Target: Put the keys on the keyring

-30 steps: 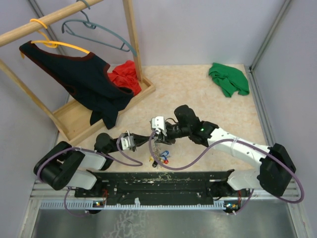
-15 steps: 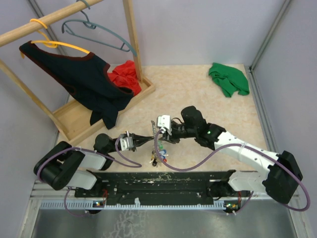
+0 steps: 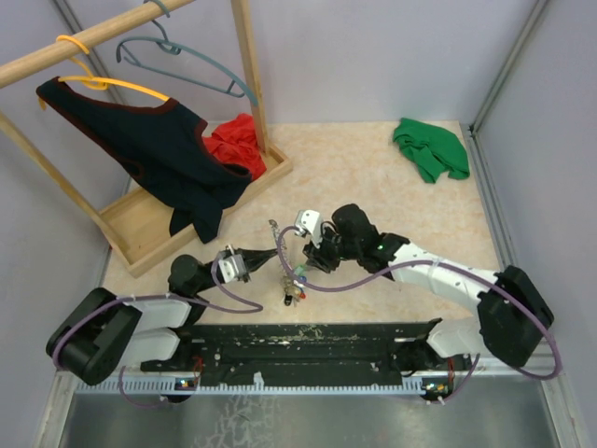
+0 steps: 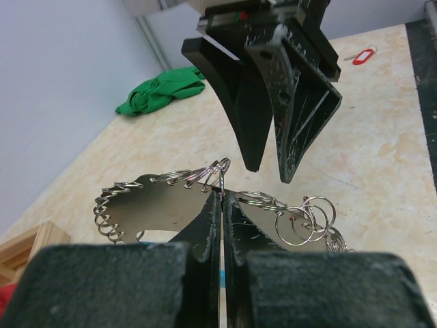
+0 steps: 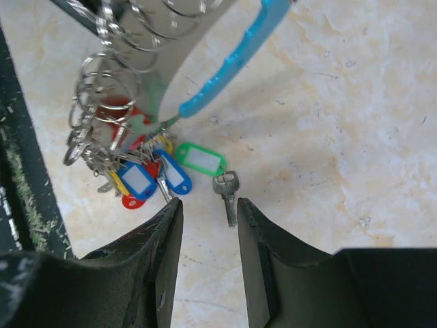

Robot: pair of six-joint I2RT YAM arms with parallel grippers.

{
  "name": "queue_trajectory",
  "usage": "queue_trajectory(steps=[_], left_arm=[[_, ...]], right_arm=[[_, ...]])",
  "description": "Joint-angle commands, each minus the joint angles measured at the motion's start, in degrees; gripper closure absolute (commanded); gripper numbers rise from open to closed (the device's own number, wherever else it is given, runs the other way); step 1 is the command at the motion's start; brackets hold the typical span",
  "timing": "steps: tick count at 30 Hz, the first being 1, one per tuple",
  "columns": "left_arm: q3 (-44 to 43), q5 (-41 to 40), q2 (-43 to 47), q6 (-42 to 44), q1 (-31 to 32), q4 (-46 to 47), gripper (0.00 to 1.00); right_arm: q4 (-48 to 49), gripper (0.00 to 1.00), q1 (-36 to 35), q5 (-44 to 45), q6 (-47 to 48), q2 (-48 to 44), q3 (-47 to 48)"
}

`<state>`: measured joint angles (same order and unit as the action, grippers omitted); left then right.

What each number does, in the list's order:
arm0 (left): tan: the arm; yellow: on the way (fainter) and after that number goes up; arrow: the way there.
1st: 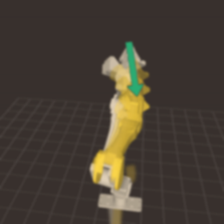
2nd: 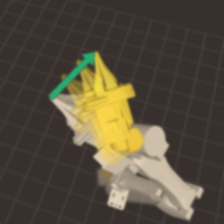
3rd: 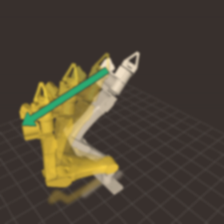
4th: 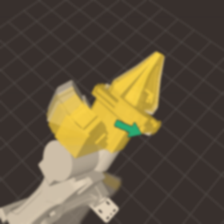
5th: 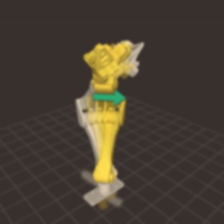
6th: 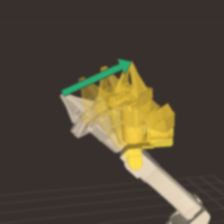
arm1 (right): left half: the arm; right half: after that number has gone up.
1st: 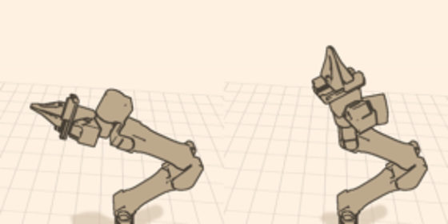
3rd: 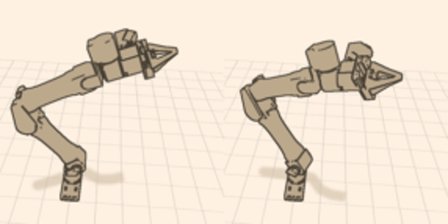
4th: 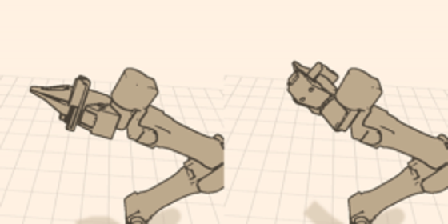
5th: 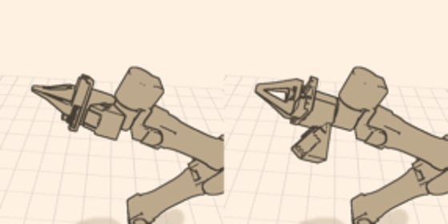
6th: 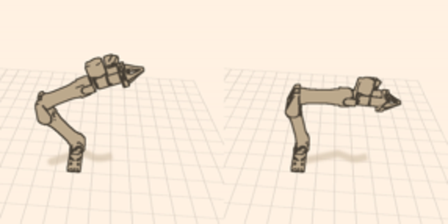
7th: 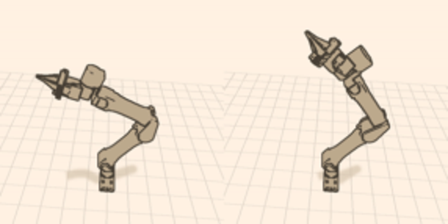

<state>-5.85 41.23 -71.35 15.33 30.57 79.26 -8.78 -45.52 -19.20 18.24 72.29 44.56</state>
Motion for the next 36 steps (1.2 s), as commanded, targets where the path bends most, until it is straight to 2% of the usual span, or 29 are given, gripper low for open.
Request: queue_trajectory(steps=[1,12,17,23,30,36], left_arm=[[1.7,-4.9,3.1,1.3,-0.4,-2.0,1.00],[3.3,-6.9,3.3,1.8,-0.4,0.2,1.00],[3.3,-6.8,3.0,1.9,-0.4,0.3,1.00],[2.8,-6.1,2.0,1.9,-0.4,0.6,1.00],[2.6,-5.3,2.0,1.7,-0.4,0.7,1.00],[2.3,-5.0,1.5,1.7,-0.4,0.7,1.00]], right_arm=[[6.6,0.62,1.1,2.2,-2.6,4.9,0.6],[14.7,0.69,1.5,-1.4,-4.8,16.2,1.4],[14.1,0.72,1.5,-1.8,-4.7,20.2,2.7],[15.0,0.79,1.6,-1.5,-4.7,21.9,2.4],[14.0,1.00,1.6,-1.1,-3.9,21.9,2.8],[5.7,1.00,1.7,2.0,-3.7,18.6,4.2]])
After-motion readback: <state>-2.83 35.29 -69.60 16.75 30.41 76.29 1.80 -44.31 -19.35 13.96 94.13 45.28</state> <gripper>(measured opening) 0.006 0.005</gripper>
